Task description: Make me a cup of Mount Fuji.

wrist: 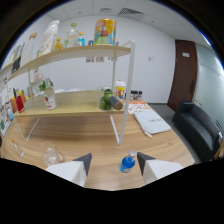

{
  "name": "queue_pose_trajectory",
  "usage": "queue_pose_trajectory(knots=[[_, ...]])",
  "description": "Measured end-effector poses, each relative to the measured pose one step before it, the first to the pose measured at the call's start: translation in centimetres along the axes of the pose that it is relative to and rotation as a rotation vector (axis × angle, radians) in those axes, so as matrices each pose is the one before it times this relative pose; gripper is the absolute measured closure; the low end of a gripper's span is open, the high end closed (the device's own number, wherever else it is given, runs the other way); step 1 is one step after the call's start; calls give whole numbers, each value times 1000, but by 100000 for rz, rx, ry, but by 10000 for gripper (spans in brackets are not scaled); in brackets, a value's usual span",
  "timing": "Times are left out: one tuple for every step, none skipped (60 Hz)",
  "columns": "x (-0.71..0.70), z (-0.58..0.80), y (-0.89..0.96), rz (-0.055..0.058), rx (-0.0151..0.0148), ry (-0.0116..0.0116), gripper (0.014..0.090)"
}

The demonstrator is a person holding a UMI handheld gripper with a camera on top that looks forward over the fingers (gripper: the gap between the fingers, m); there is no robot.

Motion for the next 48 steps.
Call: queue_pose_trajectory(knots=[[-680,-356,-303,229,596,-148,198],[-747,-367,-188,204,245,-759,197],[-810,-398,-177,270,-339,-990,198],[-786,-318,-101,229,17,-759,200],[-784,-261,-55,253,-51,-729,200],[-842,-244,-31,295,-84,-876,201],[-903,-207,-27,198,-43,-1040,199],[-877,-178,-24,133,57,-1106,200],[-805,-118,-10,173,196,-823,196],[-714,-78,50,256,98,-385,189],[-694,-48,124,248,-99,-203,183],[-829,-66,204,189,-195,-637,186],[-779,23,145,30,-483,-779,188],[-743,69,177,33,-597,-725,188],[-713,57,195,71,-580,-676,185],[-580,73,181,10,-608,-166,186],[-518,79,167,-69,-574,134,186],[-571,70,139,-133,-598,-26,187],[-614,53,117,-91,-664,-319,185],[-625,26,48,-11,-675,-465,186],[-570,13,-13,16,-690,-278,186],[-460,-42,-89,91,-678,148,184],[-435,-96,-196,149,-536,241,184],[-494,-141,-351,256,96,-315,185],[-562,-222,-492,403,372,-348,186],[-535,-248,-562,378,800,-468,184],[-470,-268,-616,231,597,-157,184],[-386,-343,-649,59,439,196,182],[-393,-385,-730,-21,540,295,182],[-422,-435,-847,-180,834,92,183],[-470,-487,-960,-272,1207,-67,179],[-470,-551,-1031,-304,1468,-107,181],[-458,-524,-1095,-286,1654,-139,180],[-454,-552,-1174,-195,1775,-250,180],[-463,-497,-1180,-205,1767,-243,181],[-448,-450,-1158,-364,1991,-97,182],[-438,-438,-1175,-281,1950,-215,179],[-532,-427,-1228,-121,1678,-509,180],[-559,-386,-1273,86,2319,-752,179],[-517,-309,-1240,203,2441,-780,180],[-433,-281,-1167,190,2723,-638,178],[-438,-187,-1196,116,2281,-582,178],[-444,-112,-1099,102,2168,-645,179],[-415,-71,-1060,103,2035,-621,182],[-576,128,-1141,-65,1898,-523,182],[-364,30,-915,-38,1764,-643,182],[-359,84,-883,-25,1754,-652,183],[-344,254,-928,27,1556,-607,182]])
